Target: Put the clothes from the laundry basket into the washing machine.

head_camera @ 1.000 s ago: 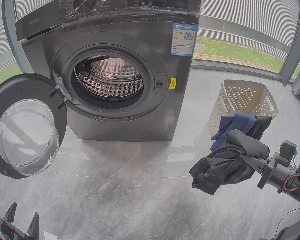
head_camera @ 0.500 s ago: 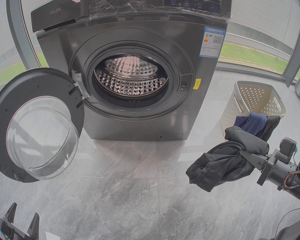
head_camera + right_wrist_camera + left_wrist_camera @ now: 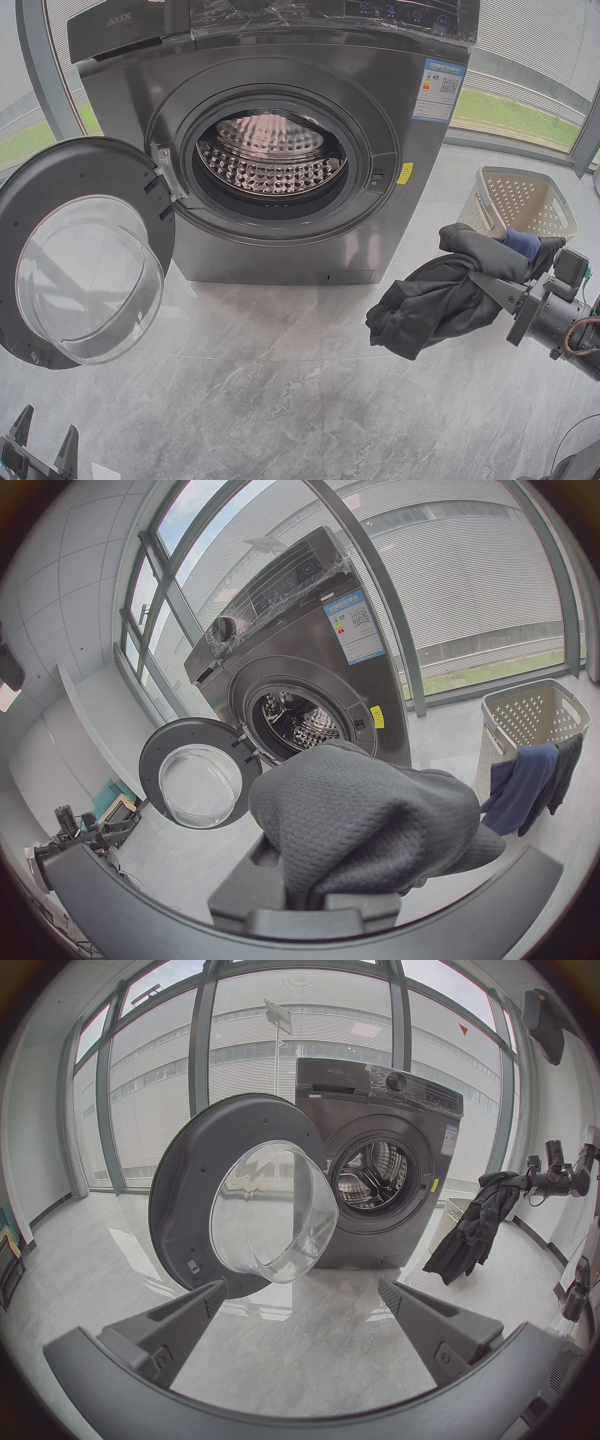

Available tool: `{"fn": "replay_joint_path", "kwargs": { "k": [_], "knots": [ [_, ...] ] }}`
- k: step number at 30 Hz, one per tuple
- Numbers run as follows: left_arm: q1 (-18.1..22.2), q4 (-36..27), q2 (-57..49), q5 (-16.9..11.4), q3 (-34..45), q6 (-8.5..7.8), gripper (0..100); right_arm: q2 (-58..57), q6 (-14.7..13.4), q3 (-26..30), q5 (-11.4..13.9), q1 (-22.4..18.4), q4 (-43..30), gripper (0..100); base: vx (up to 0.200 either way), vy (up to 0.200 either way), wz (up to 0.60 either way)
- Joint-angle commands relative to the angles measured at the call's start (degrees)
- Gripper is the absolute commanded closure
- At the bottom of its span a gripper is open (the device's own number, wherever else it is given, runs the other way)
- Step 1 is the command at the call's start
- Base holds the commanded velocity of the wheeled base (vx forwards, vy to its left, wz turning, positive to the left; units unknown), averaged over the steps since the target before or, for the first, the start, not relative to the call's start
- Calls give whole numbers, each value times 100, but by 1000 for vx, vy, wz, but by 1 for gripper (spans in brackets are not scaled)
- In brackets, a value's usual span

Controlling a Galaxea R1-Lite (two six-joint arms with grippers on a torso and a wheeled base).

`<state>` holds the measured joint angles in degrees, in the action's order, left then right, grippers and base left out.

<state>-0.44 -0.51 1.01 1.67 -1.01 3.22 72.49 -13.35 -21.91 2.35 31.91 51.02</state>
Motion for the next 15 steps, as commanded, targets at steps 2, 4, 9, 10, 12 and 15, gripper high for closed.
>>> {"fn": "replay_joint_path", "kwargs": {
  "k": [2, 4, 9, 10, 12, 15],
  "knots": [
    [0, -2, -84, 0, 84, 3, 0, 240, -10, -147, 2, 25, 66, 100, 0, 0, 0],
    [0, -2, -84, 0, 84, 3, 0, 284, -10, -138, 2, 25, 163, 100, 0, 100, 0],
    [0, -2, -84, 0, 84, 3, 0, 380, -10, -95, -7, 17, 330, 100, 0, 200, 0],
    [0, -2, -84, 0, 84, 3, 0, 380, -10, -95, -7, 17, 330, 100, 0, 200, 0],
    [0, -2, -84, 0, 84, 3, 0, 389, -10, -95, -7, 25, 330, 100, 0, 200, 0],
    [0, -2, -84, 0, 84, 3, 0, 380, -19, -86, -16, 17, 330, 100, 0, 0, 0]
  ]
}}
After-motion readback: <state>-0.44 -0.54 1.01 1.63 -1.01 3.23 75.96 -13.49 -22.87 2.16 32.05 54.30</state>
